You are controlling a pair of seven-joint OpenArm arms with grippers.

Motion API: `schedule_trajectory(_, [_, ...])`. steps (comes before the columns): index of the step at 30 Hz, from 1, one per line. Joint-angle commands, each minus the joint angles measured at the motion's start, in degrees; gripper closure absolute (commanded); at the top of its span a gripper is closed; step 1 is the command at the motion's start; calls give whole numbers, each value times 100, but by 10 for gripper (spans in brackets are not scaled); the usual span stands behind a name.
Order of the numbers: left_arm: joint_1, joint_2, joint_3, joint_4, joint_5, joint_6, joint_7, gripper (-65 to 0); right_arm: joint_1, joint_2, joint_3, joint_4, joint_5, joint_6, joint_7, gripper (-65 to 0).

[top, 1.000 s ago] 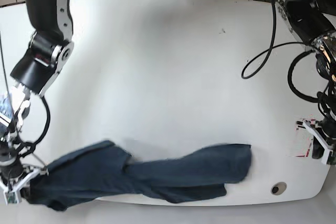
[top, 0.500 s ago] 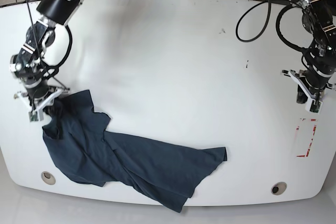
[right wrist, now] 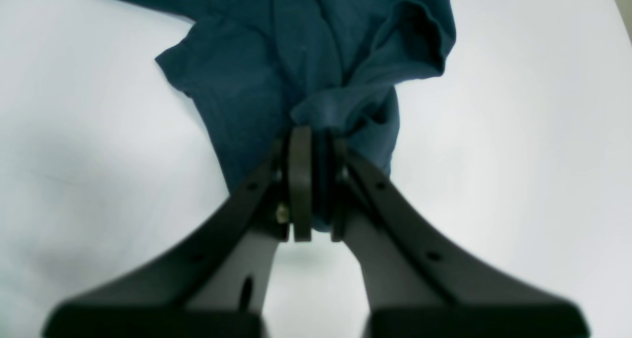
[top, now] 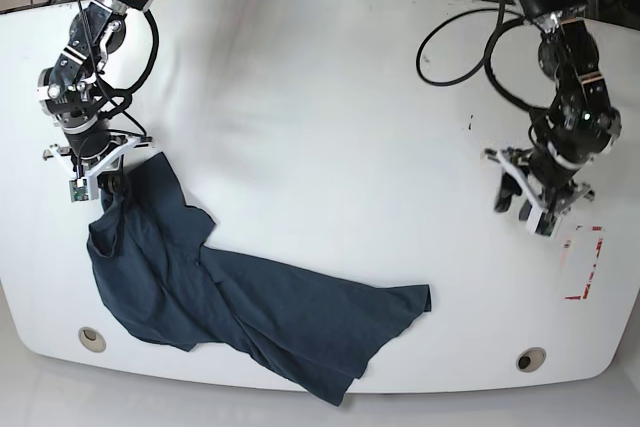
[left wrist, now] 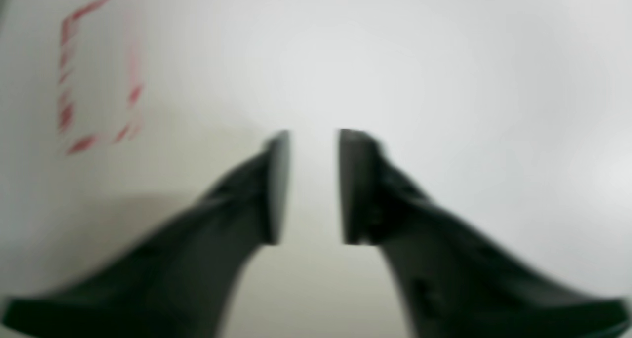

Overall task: Layout the t-shirt on the table in an organized manner, then fold the t-shirt properly
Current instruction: 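Release the shirt and raise both grippers away from it, then lower the right gripper onto the shirt body and grasp the fabric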

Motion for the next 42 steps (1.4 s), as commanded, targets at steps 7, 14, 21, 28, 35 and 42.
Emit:
schedule_trajectory(7, [-1676, 211, 48, -1630, -54, 833, -183, -550, 67, -7, 20, 361, 83, -22, 148, -2])
schedule_trajectory(14, [-2581, 184, 57, -3274, -54, 1000, -895, -550, -3, -42, 20, 353, 100, -22, 148, -2])
schedule_trajectory(21, [-2713, 167, 189, -4083, 60, 983, -1634, -550, -21, -77, 20, 326, 100, -22, 148, -2])
schedule_trajectory(28, [-2528, 184, 435, -4039, 148, 992, -1713, -547, -12, -130, 3, 353, 47, -58, 148, -2])
schedule_trajectory(35, [-2098, 193, 452, -3309, 148, 992, -1660, -547, -47, -112, 20, 775, -199, -75, 16, -170])
schedule_trajectory(42, [-1843, 176, 435, -2685, 148, 974, -1370, -547, -258, -270, 20, 1724, -779, -75, -300, -650])
